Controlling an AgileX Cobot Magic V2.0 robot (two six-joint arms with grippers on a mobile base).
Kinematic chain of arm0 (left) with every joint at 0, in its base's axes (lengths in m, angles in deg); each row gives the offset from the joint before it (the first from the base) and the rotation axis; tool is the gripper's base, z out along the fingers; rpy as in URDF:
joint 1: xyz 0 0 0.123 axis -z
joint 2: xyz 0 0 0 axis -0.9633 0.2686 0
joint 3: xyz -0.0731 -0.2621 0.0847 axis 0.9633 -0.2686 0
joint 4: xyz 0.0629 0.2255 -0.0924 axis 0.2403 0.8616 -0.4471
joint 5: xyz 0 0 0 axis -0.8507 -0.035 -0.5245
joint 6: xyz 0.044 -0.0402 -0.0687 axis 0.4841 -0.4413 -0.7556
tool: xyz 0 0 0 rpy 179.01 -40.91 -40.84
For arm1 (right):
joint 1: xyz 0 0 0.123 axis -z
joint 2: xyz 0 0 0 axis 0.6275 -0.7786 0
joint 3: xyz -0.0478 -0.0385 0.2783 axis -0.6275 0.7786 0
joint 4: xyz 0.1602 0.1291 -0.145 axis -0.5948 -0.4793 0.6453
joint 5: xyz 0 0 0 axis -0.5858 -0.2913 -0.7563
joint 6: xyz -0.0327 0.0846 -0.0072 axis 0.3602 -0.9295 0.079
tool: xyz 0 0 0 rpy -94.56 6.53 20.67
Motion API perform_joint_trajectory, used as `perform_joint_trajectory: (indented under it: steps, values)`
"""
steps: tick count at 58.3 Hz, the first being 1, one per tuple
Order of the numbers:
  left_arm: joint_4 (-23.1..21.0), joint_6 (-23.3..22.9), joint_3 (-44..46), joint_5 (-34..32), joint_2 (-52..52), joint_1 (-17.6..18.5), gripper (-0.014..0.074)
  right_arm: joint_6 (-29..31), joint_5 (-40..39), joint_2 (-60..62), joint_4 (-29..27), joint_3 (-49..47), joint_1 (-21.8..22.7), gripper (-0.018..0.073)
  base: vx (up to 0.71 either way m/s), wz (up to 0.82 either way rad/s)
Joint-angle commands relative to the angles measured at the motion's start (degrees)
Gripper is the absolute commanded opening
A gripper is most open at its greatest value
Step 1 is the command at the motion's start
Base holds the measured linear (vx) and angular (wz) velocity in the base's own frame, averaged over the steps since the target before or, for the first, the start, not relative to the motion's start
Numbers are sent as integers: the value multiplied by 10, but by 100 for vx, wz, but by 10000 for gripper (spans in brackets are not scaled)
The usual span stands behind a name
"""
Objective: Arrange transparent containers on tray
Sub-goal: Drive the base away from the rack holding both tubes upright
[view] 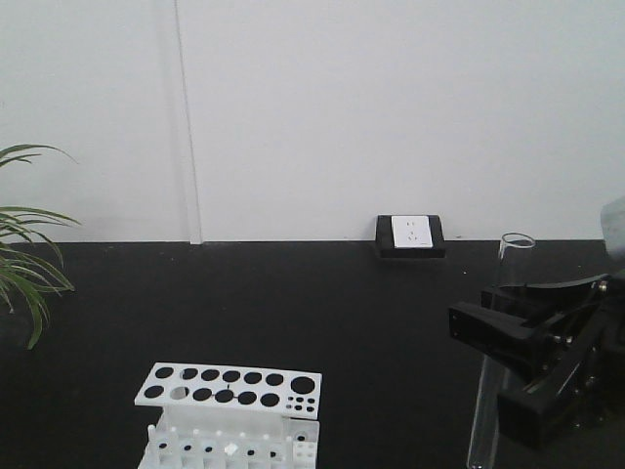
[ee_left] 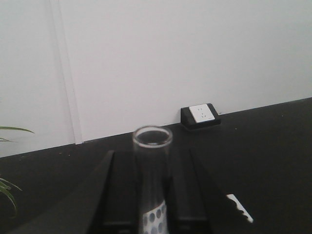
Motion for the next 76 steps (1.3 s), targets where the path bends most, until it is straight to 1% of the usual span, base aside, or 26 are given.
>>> perform_joint_trajectory:
  steps: [1, 26, 76]
  values:
    - [-4, -5, 20, -47, -1, 3, 139, 6, -44, 5, -7, -21, 4, 72, -25, -9]
    - [-4, -5, 20, -47, -1, 3, 139, 6, -44, 6, -7, -21, 4, 72, -25, -6]
    - [-4, -5, 20, -47, -1, 3, 139, 6, -43, 5, -7, -21, 4, 72, -27, 12]
